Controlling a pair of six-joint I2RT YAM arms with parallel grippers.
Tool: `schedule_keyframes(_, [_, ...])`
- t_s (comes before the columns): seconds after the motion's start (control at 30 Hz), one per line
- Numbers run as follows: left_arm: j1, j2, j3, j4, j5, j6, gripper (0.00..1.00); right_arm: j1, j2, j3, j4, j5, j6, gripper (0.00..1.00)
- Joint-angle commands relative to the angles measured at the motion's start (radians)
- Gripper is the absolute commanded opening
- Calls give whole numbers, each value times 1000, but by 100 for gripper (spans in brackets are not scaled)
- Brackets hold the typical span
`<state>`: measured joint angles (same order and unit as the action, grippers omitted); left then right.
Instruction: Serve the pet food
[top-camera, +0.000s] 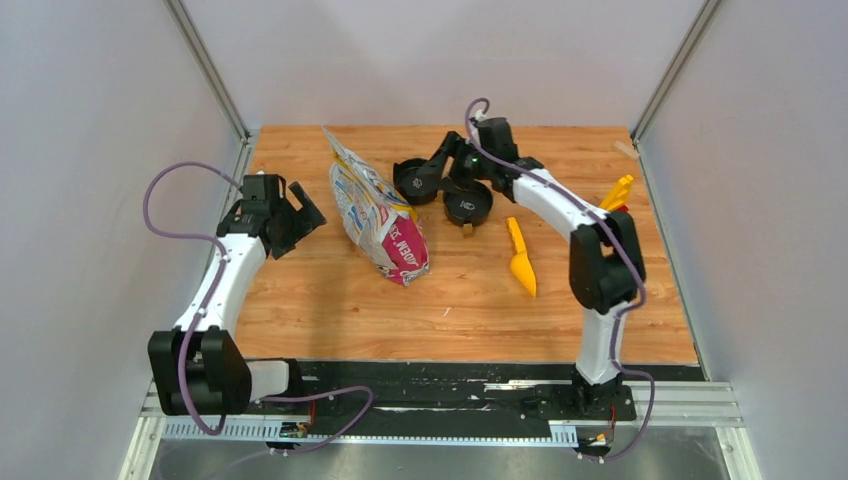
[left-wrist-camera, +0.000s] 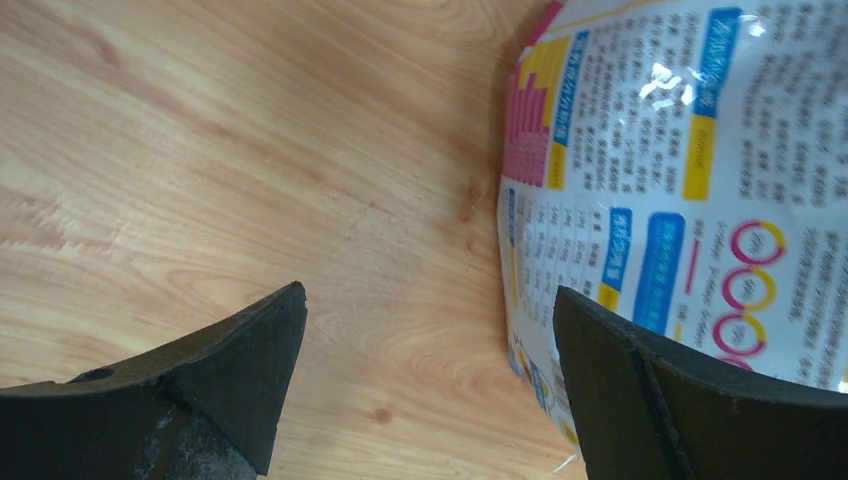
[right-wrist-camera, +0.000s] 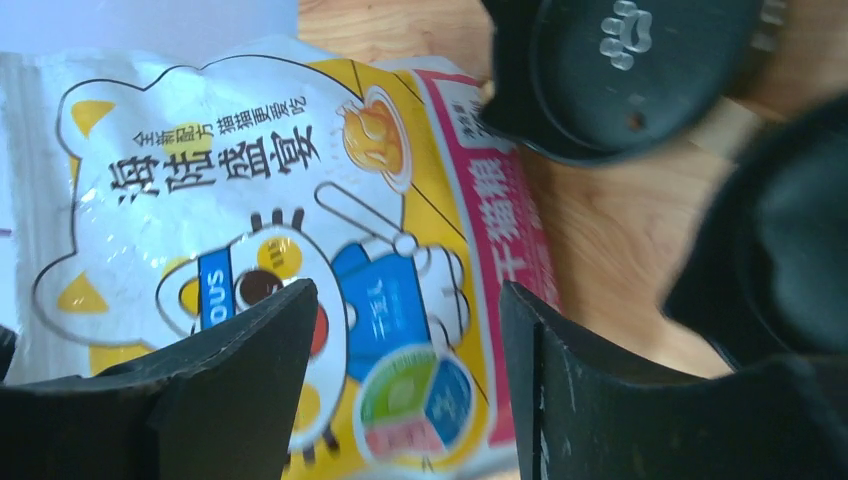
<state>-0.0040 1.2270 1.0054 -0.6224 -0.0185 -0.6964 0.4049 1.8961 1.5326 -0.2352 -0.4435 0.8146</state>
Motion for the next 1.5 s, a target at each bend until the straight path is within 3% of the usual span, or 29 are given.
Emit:
schedule_keyframes(0.0, [89,56,-24,127,131,-51,100,40,178,199,81,-84,30,66])
schedule_keyframes(0.17, [106,226,-29,247,259,-102,100,65,310,307,87,-150,4,65])
schedule_keyframes(0.23, [106,274,-78,388,316,-157,98,81,340,321,85,-191,-23,64])
schedule_keyframes(0.33, [105,347,-172,694,411,-284,95,122,337,282,92,-223,-62,64])
schedule_keyframes(0.47, [77,387,-204,835,503,-330,92,149,299,163,149,-276,0,64])
schedule_keyframes(0.77, [-2,271,-294,772,563,-385,88,207,159,-130,309,-369,298,64])
schedule_keyframes(0.93, [-96,140,-400,717,540,-457,87,270,75,-256,333,-310,395,64])
schedule_keyframes(1.13, [-199,-147,-596,603,474,-594,85,296,-43,-391,341,-212,439,64])
schedule_keyframes(1.3, [-208,-487,-688,389,435,-663,81,307,-141,-471,302,-134,441,64])
schedule_keyframes(1.47, [-208,-597,-683,298,476,-653,74,300,-194,-460,215,-57,386,65])
